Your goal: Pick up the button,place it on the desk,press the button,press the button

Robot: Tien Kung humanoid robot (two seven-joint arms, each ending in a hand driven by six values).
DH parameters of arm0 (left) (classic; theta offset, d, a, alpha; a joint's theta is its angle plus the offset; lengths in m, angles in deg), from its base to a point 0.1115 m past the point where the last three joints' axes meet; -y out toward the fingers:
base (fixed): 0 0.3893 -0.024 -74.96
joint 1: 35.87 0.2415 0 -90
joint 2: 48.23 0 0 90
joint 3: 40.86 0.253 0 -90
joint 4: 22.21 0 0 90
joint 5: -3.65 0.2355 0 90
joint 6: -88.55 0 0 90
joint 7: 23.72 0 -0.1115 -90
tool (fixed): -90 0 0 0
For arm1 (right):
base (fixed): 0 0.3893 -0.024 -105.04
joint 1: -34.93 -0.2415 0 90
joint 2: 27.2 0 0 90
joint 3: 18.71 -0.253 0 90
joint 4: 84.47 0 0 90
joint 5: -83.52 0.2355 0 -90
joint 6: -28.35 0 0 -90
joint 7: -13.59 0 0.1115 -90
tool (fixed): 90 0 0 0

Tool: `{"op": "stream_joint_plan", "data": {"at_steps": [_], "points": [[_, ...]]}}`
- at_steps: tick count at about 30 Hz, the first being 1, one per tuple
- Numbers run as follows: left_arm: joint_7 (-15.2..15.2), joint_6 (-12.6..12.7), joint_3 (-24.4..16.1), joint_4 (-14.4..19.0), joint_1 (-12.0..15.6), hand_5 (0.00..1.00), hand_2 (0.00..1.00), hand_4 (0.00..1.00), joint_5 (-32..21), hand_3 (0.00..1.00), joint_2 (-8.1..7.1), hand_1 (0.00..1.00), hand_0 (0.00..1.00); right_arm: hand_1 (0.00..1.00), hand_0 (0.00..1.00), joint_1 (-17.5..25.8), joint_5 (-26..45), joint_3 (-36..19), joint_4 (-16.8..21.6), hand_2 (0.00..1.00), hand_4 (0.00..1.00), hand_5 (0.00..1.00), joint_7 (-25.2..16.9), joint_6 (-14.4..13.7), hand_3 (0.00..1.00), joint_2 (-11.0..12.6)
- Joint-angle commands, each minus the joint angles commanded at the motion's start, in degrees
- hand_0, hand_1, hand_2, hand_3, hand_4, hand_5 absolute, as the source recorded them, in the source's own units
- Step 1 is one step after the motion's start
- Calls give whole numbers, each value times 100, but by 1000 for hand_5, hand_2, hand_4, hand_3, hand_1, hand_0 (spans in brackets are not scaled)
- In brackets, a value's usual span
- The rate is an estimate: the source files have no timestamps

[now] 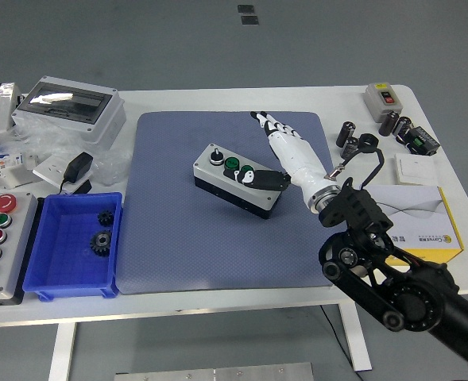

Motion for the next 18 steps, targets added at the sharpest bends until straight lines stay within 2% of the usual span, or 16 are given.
{"op": "stream_joint_plan", "data": {"at_steps": [4,5,11,18], "points": [[0,0,2,0,-5,318,554,636,-2,620,-2,605,616,998,998,-67,59,117,-241,998,998,591,37,-4,998,-32],[0,0,3,0,-6,318,553,635,-1,620,-3,605,616,998,998,-88,71,154,-321,998,998,626,51,-10,998,-43],[-1,-4,26,0,-11,317,553,633,-21,619,-6,605,616,998,998,-211,138,367,-818,998,998,622,159,-80,998,-121],[-7,-9,36,0,-11,318,553,633,-28,619,-7,605,616,998,998,-289,165,660,-953,998,998,625,339,-181,998,-153]]}}
